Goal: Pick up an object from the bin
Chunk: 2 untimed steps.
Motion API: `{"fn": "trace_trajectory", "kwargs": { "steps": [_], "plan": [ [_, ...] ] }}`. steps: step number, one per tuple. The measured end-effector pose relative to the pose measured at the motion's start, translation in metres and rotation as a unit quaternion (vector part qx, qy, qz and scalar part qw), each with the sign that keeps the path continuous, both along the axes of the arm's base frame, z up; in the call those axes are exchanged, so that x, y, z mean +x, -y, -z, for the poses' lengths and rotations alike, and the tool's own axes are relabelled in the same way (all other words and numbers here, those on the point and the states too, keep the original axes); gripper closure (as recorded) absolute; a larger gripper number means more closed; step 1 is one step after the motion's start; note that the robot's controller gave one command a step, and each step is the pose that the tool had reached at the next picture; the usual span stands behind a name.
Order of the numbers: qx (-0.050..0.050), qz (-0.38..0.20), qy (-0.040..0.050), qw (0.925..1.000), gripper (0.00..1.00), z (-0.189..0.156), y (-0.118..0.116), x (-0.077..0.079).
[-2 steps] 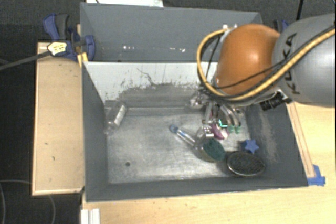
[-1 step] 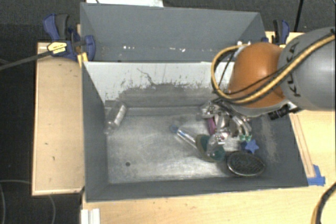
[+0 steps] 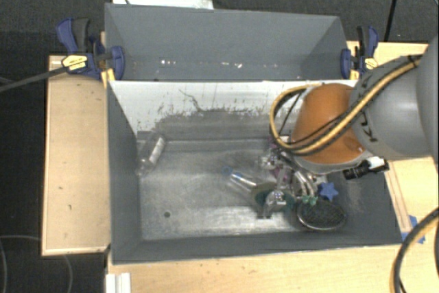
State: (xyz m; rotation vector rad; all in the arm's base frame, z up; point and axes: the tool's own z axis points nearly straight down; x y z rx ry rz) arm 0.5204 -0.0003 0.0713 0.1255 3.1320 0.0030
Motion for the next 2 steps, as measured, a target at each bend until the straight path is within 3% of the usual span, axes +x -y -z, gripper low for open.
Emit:
{"fn": "trace_trajectory", "kwargs": {
  "steps": [1,2],
  "plan": [
    [0.000,0.001,0.0041,1.0000,1.00,-0.004,0.000,0.003],
    [-0.002,-0.251,0.0001,0.9679,1.00,-0.131,0.017,0.002]
  ]
}}
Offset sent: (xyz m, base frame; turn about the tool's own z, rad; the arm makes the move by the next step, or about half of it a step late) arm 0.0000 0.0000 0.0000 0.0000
